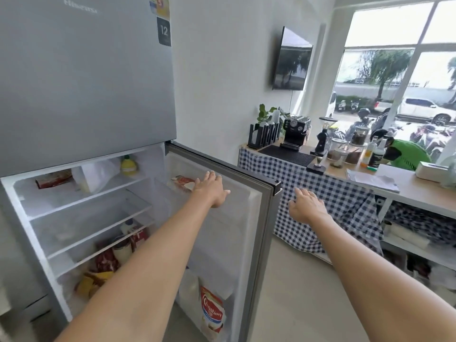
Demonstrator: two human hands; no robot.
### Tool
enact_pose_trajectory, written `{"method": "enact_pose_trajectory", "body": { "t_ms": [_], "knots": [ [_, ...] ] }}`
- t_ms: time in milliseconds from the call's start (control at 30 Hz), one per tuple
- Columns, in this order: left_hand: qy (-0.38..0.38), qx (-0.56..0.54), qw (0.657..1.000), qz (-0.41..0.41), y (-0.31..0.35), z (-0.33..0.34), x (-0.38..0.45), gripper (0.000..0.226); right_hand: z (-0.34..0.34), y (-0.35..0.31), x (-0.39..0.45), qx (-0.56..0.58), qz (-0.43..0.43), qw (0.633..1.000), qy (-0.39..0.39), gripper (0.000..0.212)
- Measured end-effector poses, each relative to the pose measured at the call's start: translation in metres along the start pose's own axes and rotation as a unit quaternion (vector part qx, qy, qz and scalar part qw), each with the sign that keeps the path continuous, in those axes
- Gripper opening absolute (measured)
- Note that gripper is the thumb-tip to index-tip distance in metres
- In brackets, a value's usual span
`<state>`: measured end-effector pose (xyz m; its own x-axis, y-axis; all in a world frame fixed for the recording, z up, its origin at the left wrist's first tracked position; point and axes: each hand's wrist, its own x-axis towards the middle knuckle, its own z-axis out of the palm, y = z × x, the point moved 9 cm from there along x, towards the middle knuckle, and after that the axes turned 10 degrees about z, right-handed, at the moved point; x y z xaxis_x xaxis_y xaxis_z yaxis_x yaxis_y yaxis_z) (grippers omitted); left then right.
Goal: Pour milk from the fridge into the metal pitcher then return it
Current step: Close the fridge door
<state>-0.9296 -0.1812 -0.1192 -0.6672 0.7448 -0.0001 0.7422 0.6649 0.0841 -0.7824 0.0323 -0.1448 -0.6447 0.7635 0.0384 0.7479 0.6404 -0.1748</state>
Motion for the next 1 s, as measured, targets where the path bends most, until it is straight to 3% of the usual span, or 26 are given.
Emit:
{"method": "enact_pose_trajectory", "body": {
  "t_ms": [333,567,1000],
  "knots": [
    [0.007,-0.029,1.0,-0.001,0.067,0.005,0.027,0.06,0.02,-0.018,0.03,0.029,-0.146,0.987,-0.058,0.082],
    [0.012,-0.038,0.999,0.008,0.095,-0.001,0.027,0.061,0.03,-0.019,0.027,0.087,-0.185,0.976,-0.078,0.09],
    [0.017,-0.061,0.998,-0.015,0.08,0.001,-0.039,0.072,0.036,-0.087,-0.034,0.085,-0.362,0.924,-0.088,0.101]
  ]
}}
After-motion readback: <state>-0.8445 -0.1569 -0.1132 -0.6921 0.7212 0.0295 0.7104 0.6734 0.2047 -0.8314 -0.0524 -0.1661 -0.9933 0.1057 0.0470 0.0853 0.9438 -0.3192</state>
